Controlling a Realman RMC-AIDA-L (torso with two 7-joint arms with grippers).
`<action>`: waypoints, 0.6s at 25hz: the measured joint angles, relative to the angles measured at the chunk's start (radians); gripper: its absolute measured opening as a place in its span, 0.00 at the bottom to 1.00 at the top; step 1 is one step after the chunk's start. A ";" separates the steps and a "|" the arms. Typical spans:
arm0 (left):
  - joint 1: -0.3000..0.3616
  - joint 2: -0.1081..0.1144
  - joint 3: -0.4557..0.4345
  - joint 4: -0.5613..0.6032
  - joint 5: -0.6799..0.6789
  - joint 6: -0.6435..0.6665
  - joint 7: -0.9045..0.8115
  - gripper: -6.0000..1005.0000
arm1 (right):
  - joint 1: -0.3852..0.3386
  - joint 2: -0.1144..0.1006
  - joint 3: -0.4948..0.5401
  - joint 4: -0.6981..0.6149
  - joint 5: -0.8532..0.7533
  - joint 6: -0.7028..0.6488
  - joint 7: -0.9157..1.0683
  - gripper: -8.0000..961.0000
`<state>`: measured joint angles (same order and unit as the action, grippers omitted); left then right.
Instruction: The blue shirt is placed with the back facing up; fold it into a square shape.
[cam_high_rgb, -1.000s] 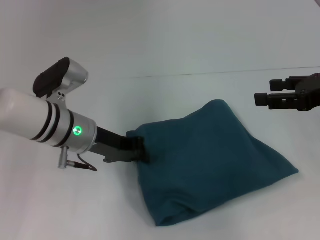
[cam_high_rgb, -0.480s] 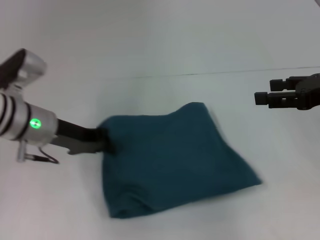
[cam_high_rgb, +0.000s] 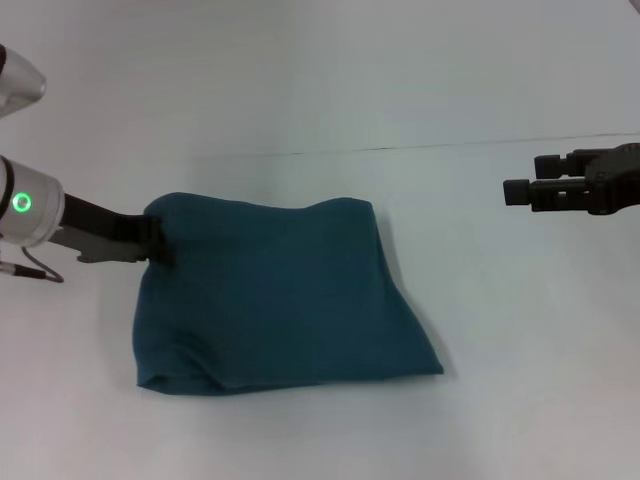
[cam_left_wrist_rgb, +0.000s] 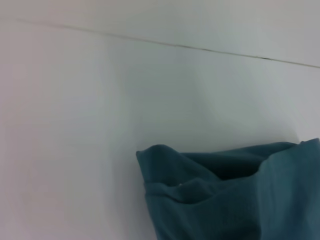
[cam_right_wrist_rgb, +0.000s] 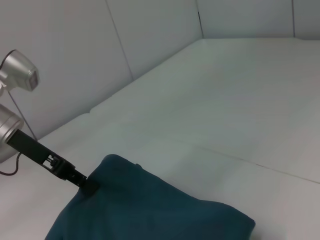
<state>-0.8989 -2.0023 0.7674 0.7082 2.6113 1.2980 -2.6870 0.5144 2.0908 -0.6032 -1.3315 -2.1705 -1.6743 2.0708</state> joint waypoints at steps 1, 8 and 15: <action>-0.003 0.002 -0.002 0.000 0.013 -0.002 0.000 0.05 | 0.001 0.000 0.000 0.000 0.000 0.002 0.000 0.81; -0.009 0.005 -0.011 0.002 0.060 -0.015 -0.007 0.06 | 0.005 0.000 -0.003 0.000 0.000 0.003 0.001 0.81; -0.008 0.005 -0.019 0.006 0.063 -0.015 -0.022 0.08 | 0.013 0.000 -0.007 0.008 -0.002 0.004 0.000 0.82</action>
<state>-0.9064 -1.9972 0.7488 0.7141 2.6748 1.2825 -2.7093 0.5272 2.0909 -0.6102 -1.3234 -2.1728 -1.6704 2.0706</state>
